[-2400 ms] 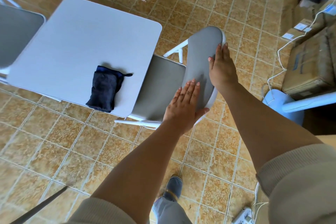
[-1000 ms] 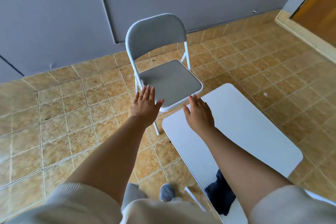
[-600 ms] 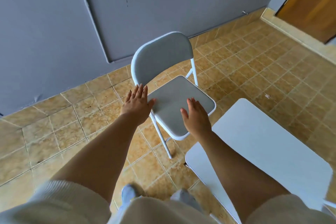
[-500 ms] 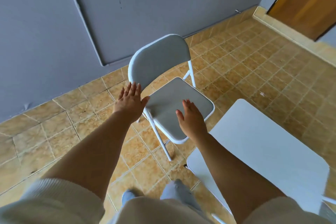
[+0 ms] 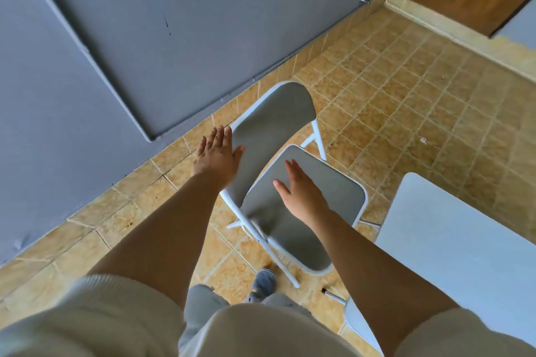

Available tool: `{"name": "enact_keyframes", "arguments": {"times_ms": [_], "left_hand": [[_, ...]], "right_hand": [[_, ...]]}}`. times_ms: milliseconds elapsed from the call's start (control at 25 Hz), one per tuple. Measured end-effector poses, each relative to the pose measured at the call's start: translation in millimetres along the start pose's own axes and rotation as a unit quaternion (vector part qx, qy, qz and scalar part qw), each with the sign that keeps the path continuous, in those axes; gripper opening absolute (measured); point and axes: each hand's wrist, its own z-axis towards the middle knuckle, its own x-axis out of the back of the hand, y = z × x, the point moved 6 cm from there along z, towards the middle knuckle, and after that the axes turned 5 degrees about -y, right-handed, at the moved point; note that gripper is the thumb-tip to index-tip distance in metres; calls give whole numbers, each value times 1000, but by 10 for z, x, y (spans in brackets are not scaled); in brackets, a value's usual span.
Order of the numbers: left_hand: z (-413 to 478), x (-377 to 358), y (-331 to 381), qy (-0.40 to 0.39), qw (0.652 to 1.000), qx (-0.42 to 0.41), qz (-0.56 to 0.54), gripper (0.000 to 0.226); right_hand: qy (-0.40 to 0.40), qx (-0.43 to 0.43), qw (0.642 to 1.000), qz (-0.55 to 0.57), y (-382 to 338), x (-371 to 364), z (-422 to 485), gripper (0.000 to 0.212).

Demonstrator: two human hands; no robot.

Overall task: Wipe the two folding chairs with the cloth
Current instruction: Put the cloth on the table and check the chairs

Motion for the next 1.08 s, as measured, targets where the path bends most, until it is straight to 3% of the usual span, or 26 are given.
{"name": "enact_keyframes", "arguments": {"times_ms": [240,600,800,1080], "left_hand": [[877,128,-137,-29,998,-61,0,61],[2155,210,104,-74,954,-290,-13,56],[2279,70,358,-134,924,-354,-58,57],[2295,28,465,-128,908,-387,-101,57]], "right_hand": [[37,-27,999,27,-394,-9,587,72],[196,-150,960,132,-1172,-455,1271,98],[290,-210,925,129,-1268,-531,1385,88],[322,-221,913,121,-1218,-565,1452,77]]}}
